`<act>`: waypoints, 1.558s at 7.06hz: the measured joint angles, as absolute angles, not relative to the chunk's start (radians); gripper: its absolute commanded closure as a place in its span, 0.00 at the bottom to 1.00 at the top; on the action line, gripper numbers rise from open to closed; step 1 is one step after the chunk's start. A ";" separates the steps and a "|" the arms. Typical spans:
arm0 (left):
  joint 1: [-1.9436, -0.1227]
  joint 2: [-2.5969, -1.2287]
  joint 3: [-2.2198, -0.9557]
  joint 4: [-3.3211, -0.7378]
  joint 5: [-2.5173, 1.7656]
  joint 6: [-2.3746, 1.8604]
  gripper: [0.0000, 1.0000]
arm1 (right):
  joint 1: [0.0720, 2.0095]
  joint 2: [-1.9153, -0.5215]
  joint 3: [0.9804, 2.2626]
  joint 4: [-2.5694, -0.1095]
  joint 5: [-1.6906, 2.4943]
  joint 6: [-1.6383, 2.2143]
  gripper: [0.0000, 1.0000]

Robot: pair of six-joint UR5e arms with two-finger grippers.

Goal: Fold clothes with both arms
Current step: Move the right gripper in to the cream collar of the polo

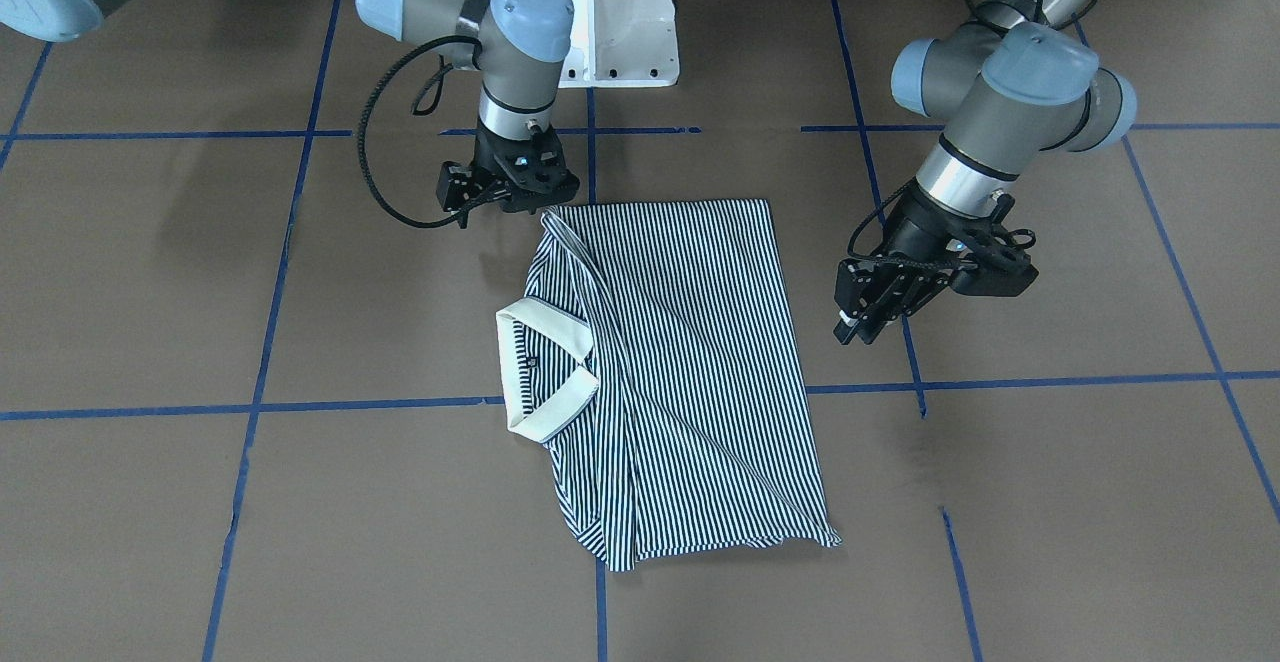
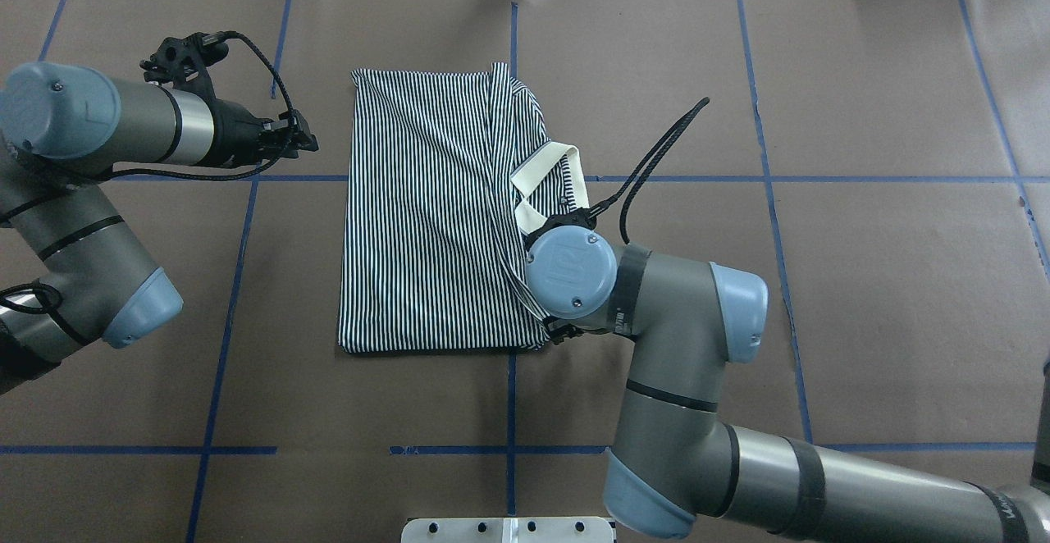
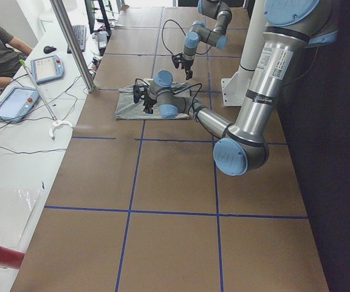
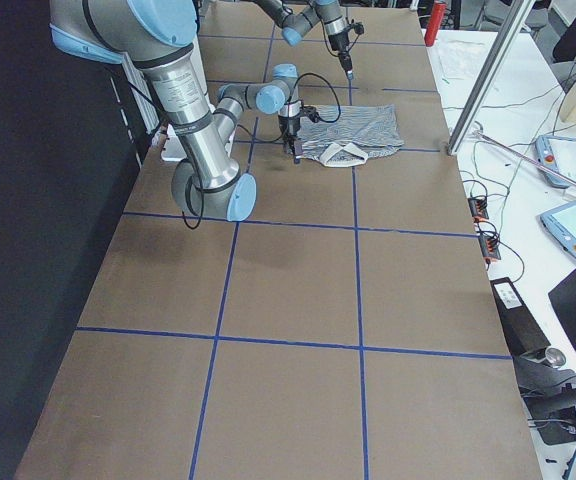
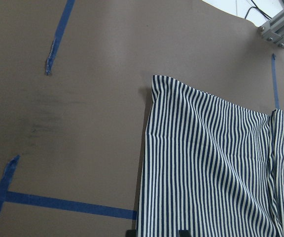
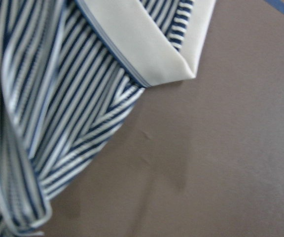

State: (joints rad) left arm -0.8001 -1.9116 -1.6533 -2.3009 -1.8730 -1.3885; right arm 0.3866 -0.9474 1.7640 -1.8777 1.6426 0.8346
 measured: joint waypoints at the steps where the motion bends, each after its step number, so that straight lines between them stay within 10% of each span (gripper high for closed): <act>1: -0.798 -1.912 -1.654 -2.301 -1.873 -1.391 0.60 | 0.400 -0.993 1.804 -1.890 1.640 0.809 0.00; 11: -0.795 -1.887 -1.681 -2.301 -1.891 -1.396 0.60 | 0.379 -0.722 1.484 -1.740 1.641 0.913 0.00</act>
